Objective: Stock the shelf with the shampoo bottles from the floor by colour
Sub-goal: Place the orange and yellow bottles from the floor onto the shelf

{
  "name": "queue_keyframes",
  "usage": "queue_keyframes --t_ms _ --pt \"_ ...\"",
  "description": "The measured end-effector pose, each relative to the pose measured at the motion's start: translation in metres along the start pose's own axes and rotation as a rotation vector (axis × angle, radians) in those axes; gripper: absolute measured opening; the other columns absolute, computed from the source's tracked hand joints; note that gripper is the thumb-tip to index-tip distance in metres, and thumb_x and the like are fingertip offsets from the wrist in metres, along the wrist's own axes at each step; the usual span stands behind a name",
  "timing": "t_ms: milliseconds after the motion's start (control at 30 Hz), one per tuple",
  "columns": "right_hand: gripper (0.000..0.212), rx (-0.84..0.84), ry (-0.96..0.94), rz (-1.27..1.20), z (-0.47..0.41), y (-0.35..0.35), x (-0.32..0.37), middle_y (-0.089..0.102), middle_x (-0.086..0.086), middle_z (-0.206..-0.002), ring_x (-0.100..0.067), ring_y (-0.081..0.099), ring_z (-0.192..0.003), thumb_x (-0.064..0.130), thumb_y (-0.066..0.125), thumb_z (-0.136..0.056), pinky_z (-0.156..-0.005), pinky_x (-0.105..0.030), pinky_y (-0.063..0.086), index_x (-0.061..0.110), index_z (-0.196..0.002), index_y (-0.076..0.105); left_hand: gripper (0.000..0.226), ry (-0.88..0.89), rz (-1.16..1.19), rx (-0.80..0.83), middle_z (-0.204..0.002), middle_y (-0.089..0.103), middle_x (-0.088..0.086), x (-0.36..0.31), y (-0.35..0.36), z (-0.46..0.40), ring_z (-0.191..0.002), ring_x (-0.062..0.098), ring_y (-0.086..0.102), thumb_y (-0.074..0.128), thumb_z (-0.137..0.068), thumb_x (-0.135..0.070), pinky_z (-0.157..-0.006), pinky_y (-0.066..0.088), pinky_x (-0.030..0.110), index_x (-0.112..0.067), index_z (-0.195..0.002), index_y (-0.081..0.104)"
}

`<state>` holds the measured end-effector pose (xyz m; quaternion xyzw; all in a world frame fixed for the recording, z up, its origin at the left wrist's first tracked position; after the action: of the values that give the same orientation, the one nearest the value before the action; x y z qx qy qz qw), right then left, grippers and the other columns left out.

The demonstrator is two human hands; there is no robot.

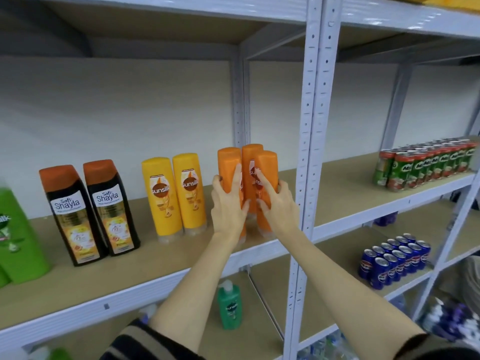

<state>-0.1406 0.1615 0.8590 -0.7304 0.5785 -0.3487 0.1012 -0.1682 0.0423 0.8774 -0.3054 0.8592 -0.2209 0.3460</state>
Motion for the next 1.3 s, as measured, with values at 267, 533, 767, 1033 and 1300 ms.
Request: queue_keyframes --t_ms 267,533,767,1033,1300 --pt "0.079 0.016 -0.024 -0.057 0.013 -0.001 0.001 0.039 -0.012 -0.133 -0.024 0.056 -0.098 0.014 0.057 -0.088 -0.076 -0.034 0.055 0.042 -0.144 0.01 0.08 0.012 0.025 0.01 -0.145 0.021 0.018 0.013 -0.012 0.019 -0.126 0.034 0.039 0.06 -0.087 -0.027 -0.093 0.046 0.041 -0.033 -0.146 0.007" --pt "0.076 0.063 0.099 0.047 0.051 -0.031 0.005 0.04 -0.012 -0.137 -0.028 0.049 -0.116 0.011 0.059 -0.086 -0.077 -0.038 0.052 0.032 -0.146 0.018 0.056 0.144 0.094 0.041 -0.134 0.041 0.019 0.018 -0.031 0.061 -0.117 0.032 0.046 0.059 -0.085 -0.014 -0.097 0.042 0.04 -0.006 -0.136 0.037" --pt "0.077 0.278 0.302 0.164 0.158 -0.077 -0.011 0.049 -0.011 -0.12 -0.029 0.056 -0.092 0.014 0.059 -0.086 -0.07 -0.039 0.047 0.034 -0.146 0.016 0.044 0.243 0.225 0.331 -0.119 0.054 0.016 0.025 -0.021 0.154 -0.109 0.035 0.052 0.054 -0.082 -0.016 -0.091 0.045 0.043 -0.004 -0.124 0.049" --pt "0.077 0.522 0.8 0.172 0.354 -0.081 -0.067 0.048 -0.015 -0.129 -0.026 0.056 -0.072 0.01 0.059 -0.089 -0.066 -0.04 0.051 0.036 -0.146 0.014 0.042 0.033 0.255 0.936 -0.123 0.049 0.007 0.071 0.039 0.31 -0.115 0.024 0.047 0.055 -0.087 -0.015 -0.092 0.036 0.03 -0.014 -0.127 0.042" --pt "0.078 0.706 1.218 0.161 0.624 -0.026 -0.146 0.055 -0.024 -0.123 -0.037 0.057 -0.105 0.015 0.06 -0.089 -0.083 -0.045 0.048 0.028 -0.147 0.01 0.042 -0.054 0.241 1.228 -0.118 0.055 0.011 0.144 0.178 0.509 -0.109 0.03 0.053 0.059 -0.085 -0.015 -0.085 0.04 0.032 -0.009 -0.125 0.046"
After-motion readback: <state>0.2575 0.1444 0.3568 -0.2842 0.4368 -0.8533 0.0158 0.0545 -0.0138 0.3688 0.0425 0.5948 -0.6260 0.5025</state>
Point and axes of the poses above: each hand's wrist, its own z-axis away from the middle knuckle, its own y-axis out of the palm, x = y × z, the point moved 1 cm from there along -z, towards the middle knuckle
